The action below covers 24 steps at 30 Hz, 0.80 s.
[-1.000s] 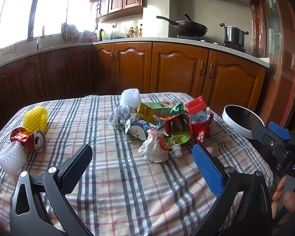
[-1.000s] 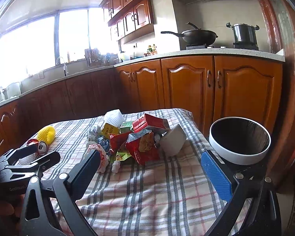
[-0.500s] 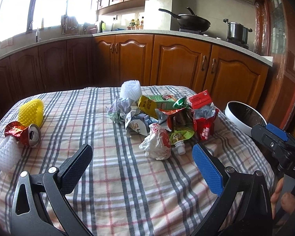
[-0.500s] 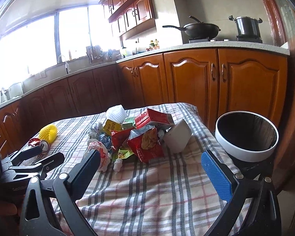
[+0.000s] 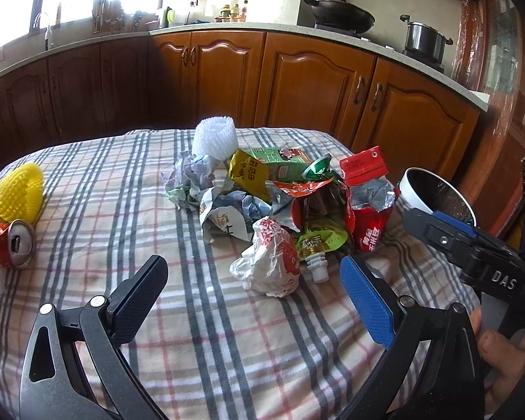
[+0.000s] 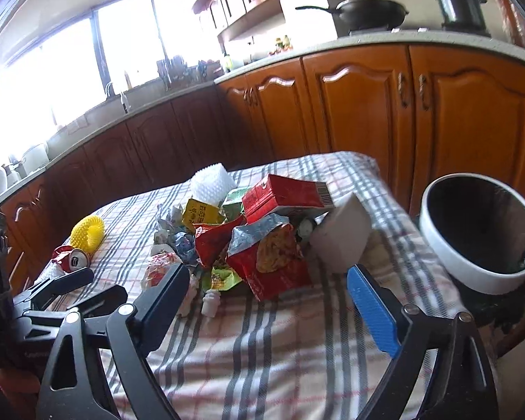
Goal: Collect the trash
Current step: 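Grasp the white plastic bag with the left tool while the right tool grasps the red snack bag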
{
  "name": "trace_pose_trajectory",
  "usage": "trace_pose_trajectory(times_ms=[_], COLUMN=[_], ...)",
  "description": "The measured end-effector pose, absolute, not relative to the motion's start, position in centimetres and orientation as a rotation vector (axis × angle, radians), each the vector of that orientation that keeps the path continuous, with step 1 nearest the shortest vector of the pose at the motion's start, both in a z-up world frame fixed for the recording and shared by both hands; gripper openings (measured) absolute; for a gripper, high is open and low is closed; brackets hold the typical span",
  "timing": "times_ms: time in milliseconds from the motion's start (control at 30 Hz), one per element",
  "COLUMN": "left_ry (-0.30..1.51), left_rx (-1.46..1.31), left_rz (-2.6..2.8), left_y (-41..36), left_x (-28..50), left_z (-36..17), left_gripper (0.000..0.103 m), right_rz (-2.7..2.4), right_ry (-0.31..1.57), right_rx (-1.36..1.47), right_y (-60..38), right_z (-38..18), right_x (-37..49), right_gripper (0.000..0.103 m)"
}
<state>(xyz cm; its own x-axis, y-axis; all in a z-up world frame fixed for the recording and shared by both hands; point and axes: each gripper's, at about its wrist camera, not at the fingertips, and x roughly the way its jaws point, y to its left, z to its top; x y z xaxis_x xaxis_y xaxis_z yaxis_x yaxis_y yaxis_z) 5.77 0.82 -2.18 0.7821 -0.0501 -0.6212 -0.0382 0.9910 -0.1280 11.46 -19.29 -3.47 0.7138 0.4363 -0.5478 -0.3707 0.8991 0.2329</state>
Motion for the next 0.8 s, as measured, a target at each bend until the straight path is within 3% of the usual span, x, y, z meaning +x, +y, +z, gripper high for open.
trace_pose_trajectory(times_ms=[133, 300, 333, 367, 400, 433, 567, 800], left_ry=[0.709, 0.759, 0.77, 0.781, 0.791, 0.797, 0.778, 0.722], left_rx=[-0.14, -0.154, -0.154, -0.156, -0.162, -0.169, -0.164, -0.162], left_rz=[-0.014, -0.038, -0.05, -0.065, -0.081, -0.093, -0.112, -0.153], left_y=[0.7, 0.7, 0.6, 0.6, 0.5, 0.4, 0.0, -0.7], left_x=[7.2, 8.8, 9.0, 9.3, 9.4, 9.4, 8.9, 7.0], left_z=[-3.2, -4.4, -4.7, -4.9, -5.1, -5.2, -4.8, -2.6], left_gripper=[0.092, 0.072, 0.059, 0.046, 0.041, 0.039, 0.032, 0.03], right_rz=[0.463, 0.486, 0.489, 0.491, 0.499, 0.504, 0.508, 0.502], right_ry=[0.688, 0.77, 0.776, 0.78, 0.785, 0.792, 0.789, 0.76], right_rx=[0.097, 0.12, 0.128, 0.137, 0.147, 0.155, 0.179, 0.212], right_y=[-18.3, -17.7, -18.0, -18.1, -18.3, -18.3, -19.1, -21.2], right_z=[-4.6, -6.5, -6.6, -6.7, -6.9, -6.9, -6.9, -5.8], right_x=[13.4, 15.7, 15.8, 16.0, 16.1, 16.2, 15.6, 13.7], right_gripper=[0.083, 0.056, 0.048, 0.028, 0.016, 0.012, 0.008, 0.007])
